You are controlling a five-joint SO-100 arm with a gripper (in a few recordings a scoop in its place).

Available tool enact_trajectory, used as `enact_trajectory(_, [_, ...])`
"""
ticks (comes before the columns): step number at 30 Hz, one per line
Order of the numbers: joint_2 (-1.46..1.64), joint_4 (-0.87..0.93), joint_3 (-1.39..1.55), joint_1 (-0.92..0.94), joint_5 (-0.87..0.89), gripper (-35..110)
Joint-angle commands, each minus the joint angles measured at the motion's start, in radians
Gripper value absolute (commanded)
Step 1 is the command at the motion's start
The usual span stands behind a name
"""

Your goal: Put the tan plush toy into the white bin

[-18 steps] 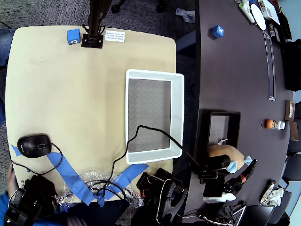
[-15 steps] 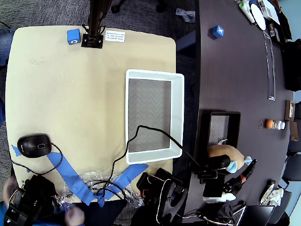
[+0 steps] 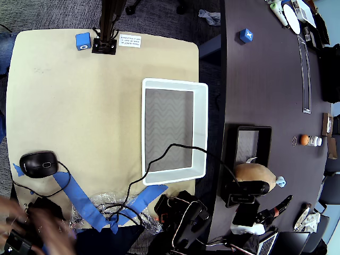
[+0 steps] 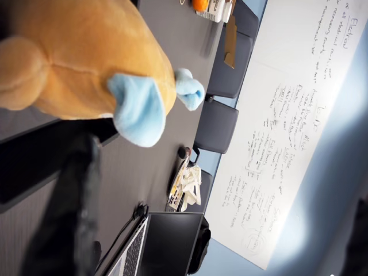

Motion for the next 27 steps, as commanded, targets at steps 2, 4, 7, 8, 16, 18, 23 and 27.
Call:
enact_trajectory(2, [0.011, 0.008, 0.003, 0.012, -0.020, 62])
enact_trajectory(4, [0.011, 0.008, 0.003, 0.011, -0.020, 62])
enact_trajectory(7, [-0.002, 0.006, -0.015, 0.012, -0.011, 63])
enact_trajectory(8, [-0.003, 0.006, -0.035, 0.012, -0.011, 63])
enact_trajectory(16, [-0.008, 0.011, -0.290, 0.026, -0.008, 63])
enact_trajectory(18, [0.008, 0.011, -0.296, 0.026, 0.028, 62])
enact_trajectory(23, [-0.002, 0.009, -0.299, 0.031, 0.218, 63])
enact_trajectory(27, [0.000, 0.009, -0.299, 0.133, 0.330, 63])
